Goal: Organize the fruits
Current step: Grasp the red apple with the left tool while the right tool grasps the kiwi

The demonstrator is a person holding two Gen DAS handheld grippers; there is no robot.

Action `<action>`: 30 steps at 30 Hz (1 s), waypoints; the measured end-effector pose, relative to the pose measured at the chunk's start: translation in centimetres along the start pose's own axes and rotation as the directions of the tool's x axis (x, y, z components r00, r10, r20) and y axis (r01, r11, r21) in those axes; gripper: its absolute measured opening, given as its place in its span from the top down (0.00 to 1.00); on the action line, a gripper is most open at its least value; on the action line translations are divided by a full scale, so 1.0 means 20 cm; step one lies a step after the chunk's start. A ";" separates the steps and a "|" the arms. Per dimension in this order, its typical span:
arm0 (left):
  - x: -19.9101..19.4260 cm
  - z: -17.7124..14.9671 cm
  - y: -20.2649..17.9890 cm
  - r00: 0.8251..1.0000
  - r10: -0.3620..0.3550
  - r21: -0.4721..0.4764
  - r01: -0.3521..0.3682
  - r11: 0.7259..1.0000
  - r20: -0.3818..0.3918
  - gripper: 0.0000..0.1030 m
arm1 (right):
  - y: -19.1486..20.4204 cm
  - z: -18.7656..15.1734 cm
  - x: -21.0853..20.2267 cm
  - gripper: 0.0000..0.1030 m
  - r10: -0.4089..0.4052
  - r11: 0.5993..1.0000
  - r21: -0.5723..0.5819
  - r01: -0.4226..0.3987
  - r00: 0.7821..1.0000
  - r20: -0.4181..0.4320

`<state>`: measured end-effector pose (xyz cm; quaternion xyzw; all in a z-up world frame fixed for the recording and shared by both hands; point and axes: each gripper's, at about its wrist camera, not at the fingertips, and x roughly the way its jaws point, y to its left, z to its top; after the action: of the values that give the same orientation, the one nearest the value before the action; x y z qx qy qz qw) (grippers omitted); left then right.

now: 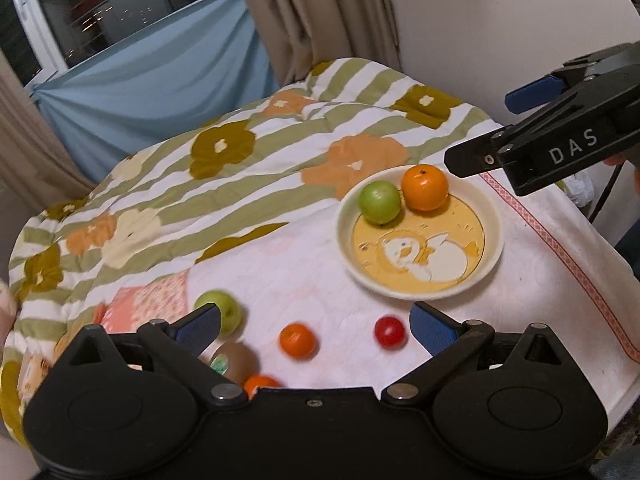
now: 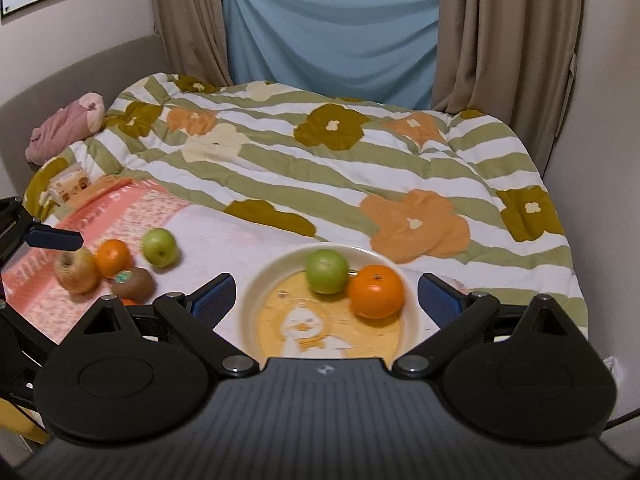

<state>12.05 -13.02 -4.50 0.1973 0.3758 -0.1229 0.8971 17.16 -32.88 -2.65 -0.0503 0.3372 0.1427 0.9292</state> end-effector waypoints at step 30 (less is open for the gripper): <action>0.03 -0.63 0.92 0.999 0.028 -0.132 -0.025 0.991 0.021 0.07 | 1.14 -0.06 0.25 0.00 -0.037 0.994 0.105 0.043 0.998 -0.060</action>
<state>11.41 9.03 -8.20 0.1413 0.3700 -0.0881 0.9140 13.19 -10.21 -6.69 -0.0116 0.3702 0.1044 0.9230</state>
